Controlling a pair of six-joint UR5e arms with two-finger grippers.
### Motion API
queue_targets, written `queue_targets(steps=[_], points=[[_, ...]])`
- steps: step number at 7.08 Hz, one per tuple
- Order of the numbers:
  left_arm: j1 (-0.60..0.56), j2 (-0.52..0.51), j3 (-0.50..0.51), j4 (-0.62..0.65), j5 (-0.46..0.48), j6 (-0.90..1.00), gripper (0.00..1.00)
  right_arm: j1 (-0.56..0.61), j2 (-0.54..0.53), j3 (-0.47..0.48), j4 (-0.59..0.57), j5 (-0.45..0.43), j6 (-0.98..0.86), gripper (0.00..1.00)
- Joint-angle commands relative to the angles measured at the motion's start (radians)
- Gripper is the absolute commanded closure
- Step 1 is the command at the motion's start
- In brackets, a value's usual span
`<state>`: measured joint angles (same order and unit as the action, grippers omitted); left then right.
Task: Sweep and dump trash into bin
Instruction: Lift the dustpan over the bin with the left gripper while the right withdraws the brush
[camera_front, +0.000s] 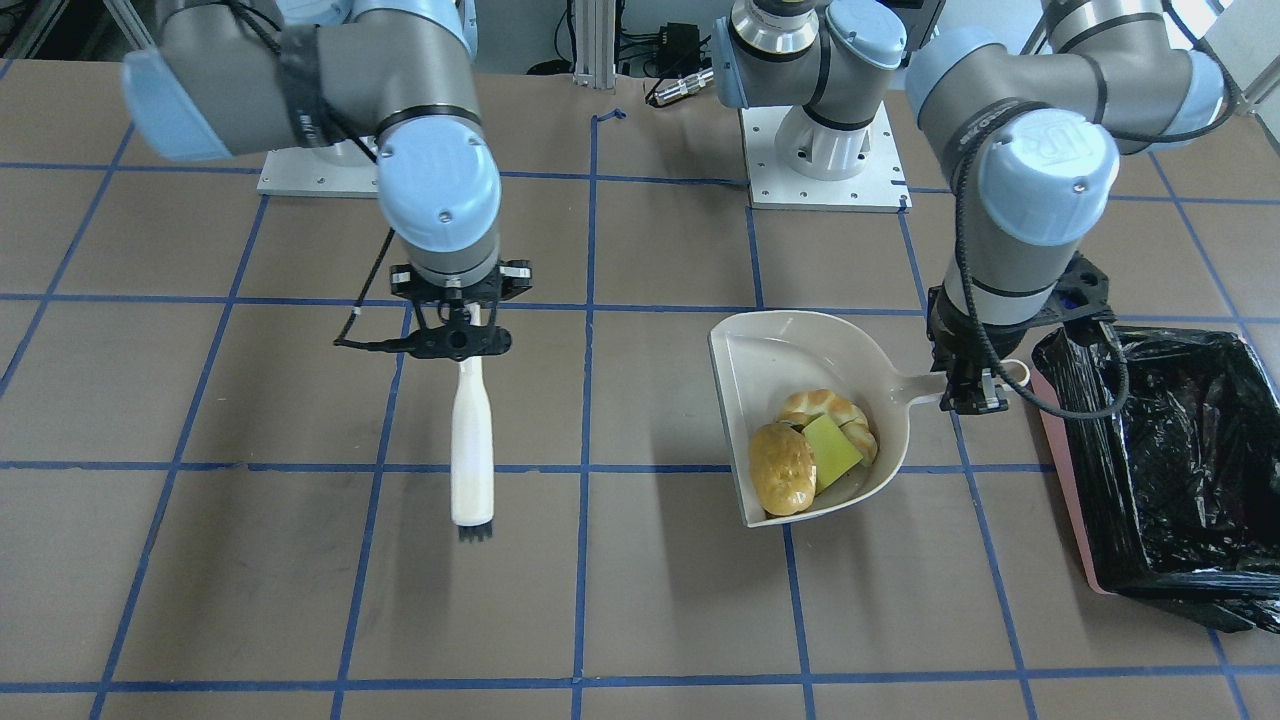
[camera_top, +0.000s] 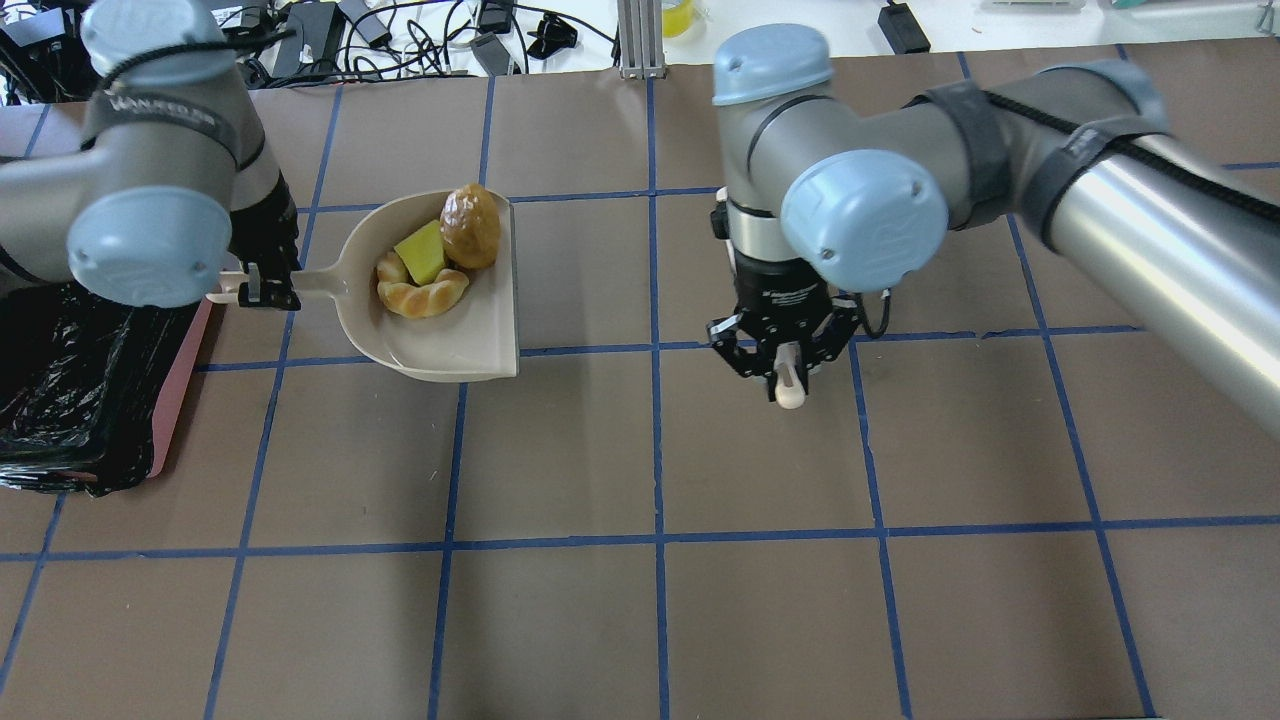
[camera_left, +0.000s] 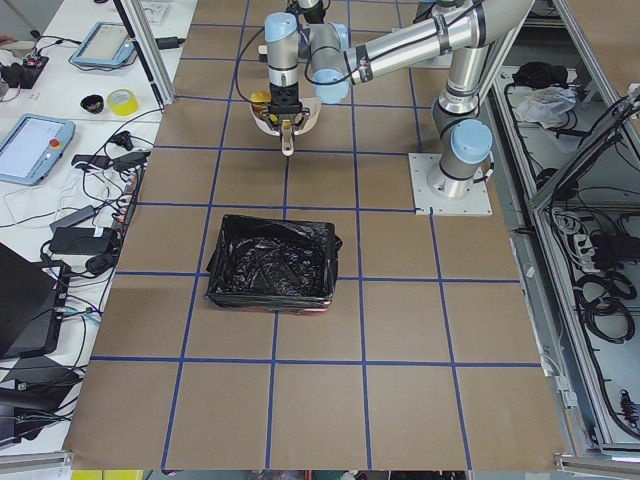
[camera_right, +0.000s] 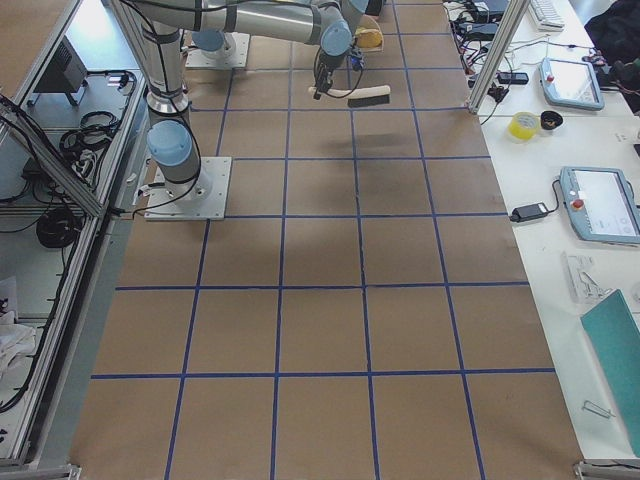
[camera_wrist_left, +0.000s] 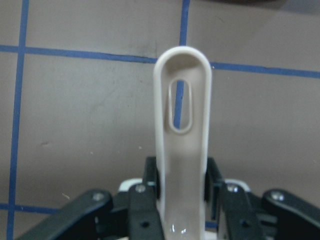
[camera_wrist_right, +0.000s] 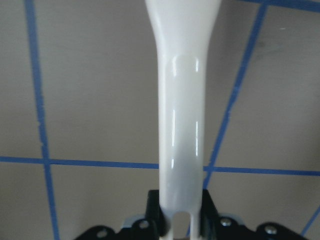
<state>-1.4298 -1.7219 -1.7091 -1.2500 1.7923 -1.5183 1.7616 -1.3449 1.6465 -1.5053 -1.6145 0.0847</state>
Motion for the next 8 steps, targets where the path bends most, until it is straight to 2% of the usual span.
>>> queue_targets(steps=[1,2,3,4,5,6,8], points=[[0.16,-0.008,0.126,-0.083,-0.011,0.202,1.0,-0.253,-0.02,-0.002,0.025,-0.015,-0.153,1.0],[0.26,-0.013,0.143,-0.081,-0.014,0.308,1.0,-0.342,-0.007,-0.014,-0.016,-0.016,-0.207,1.0],[0.354,-0.019,0.185,-0.071,-0.013,0.501,1.0,-0.384,0.037,-0.02,-0.097,-0.022,-0.213,1.0],[0.464,-0.04,0.233,-0.071,-0.016,0.612,1.0,-0.408,0.056,-0.013,-0.125,-0.025,-0.221,1.0],[0.55,-0.076,0.274,-0.025,-0.013,0.759,1.0,-0.454,0.073,-0.01,-0.147,-0.065,-0.267,1.0],[0.607,-0.124,0.29,0.079,-0.016,0.84,1.0,-0.476,0.116,-0.01,-0.242,-0.096,-0.34,1.0],[0.653,-0.244,0.313,0.246,-0.037,0.883,1.0,-0.52,0.165,-0.008,-0.274,-0.154,-0.427,1.0]])
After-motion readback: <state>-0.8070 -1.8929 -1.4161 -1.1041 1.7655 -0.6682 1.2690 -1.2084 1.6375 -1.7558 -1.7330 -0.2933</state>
